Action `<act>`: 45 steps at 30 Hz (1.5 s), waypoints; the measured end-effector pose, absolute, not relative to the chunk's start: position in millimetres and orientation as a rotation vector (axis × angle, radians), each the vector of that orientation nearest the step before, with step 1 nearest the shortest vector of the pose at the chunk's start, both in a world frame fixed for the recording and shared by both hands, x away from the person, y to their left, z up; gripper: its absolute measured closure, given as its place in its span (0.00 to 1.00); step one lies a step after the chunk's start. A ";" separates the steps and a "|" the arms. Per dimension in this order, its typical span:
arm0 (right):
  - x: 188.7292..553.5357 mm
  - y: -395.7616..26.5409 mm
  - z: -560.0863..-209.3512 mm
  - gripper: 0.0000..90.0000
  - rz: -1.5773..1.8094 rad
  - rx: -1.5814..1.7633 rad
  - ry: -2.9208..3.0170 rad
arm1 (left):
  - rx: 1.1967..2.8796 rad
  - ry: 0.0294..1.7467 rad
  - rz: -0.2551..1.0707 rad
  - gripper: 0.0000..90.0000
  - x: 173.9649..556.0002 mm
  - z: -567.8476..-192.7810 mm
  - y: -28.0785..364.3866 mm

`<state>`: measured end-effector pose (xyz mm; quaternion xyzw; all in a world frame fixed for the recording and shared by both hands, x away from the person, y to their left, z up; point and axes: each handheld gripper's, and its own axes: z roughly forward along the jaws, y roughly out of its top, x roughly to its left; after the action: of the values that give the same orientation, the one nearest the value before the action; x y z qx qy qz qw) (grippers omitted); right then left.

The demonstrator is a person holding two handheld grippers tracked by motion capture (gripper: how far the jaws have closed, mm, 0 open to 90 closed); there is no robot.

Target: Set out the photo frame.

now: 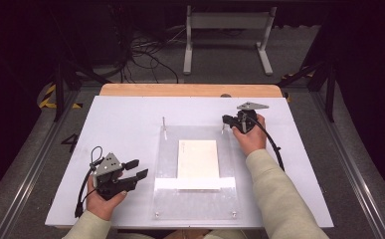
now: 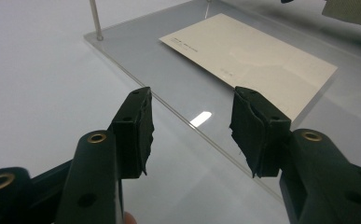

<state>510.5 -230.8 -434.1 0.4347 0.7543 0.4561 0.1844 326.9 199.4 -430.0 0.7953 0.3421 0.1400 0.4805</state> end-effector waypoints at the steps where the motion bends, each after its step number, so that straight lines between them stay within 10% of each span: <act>1: 511.4 -231.2 -434.2 0.95 1.291 1.233 2.128 | 1.941 0.831 0.345 0.54 326.9 -429.7 199.4; 45: 536.1 -245.8 -447.0 0.95 1.519 1.364 2.111 | 2.014 0.571 0.495 0.25 315.5 -434.1 166.8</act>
<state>536.1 -245.8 -447.0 0.4621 0.7151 0.5145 0.1020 315.5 166.8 -434.1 0.8237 0.2334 0.2025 0.4754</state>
